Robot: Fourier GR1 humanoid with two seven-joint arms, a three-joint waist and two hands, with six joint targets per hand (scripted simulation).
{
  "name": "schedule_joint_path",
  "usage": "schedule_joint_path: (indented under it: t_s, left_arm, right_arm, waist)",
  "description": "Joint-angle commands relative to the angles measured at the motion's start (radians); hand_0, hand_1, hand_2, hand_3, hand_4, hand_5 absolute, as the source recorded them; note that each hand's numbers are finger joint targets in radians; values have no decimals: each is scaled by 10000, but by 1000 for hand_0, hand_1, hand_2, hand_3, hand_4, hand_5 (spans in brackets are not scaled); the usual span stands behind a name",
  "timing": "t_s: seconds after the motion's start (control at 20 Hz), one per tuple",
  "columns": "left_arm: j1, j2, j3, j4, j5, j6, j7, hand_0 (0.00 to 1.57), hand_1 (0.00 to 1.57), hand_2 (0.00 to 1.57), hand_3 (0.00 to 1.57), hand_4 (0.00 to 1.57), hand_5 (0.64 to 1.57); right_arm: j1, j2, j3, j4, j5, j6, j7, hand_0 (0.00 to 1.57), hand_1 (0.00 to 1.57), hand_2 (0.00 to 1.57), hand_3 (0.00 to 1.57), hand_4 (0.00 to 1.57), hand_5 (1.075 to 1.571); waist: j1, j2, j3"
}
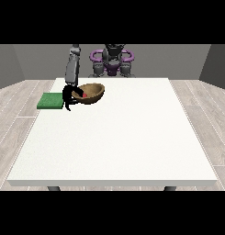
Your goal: Pick the cup and pour the ball into the bowl, then pick the bowl and place it on the pad
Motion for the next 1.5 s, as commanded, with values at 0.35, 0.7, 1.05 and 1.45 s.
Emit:
schedule_joint_path:
  t_s: [0.35, 0.7, 1.05, 1.45]
  left_arm:
    - [859, 122, 401, 912, -110, -292, -631, 0, 0, 0, 0, 1200, 1540]
    - [1568, 340, 539, 1498, -447, -294, -1029, 0, 0, 0, 0, 1198, 1545]
    - [2444, 870, 906, 2606, -642, -627, -2368, 0, 0, 0, 0, 1203, 1546]
    - [2385, 1638, 1348, 3319, -270, -1205, -3312, 0, 0, 0, 0, 1212, 1553]
  right_arm:
    - [293, -2978, 307, -404, 530, -683, 4068, 1571, 1571, 1571, 969, 1046, 1557]
    - [-325, -5149, 347, -547, 461, 933, 6266, 1571, 1571, 1571, 545, 1101, 1567]
    - [-833, -4970, 453, -787, 521, 962, 6817, 1571, 1571, 1571, 566, 1085, 1564]
    - [-1232, -4326, 224, -25, 499, 713, 5843, 1571, 1571, 1571, 453, 1069, 1566]
  waist:
    - [-823, -415, 186]
    - [-1580, -1029, 249]
    - [-2214, -1162, 256]
    - [-2143, -183, 259]
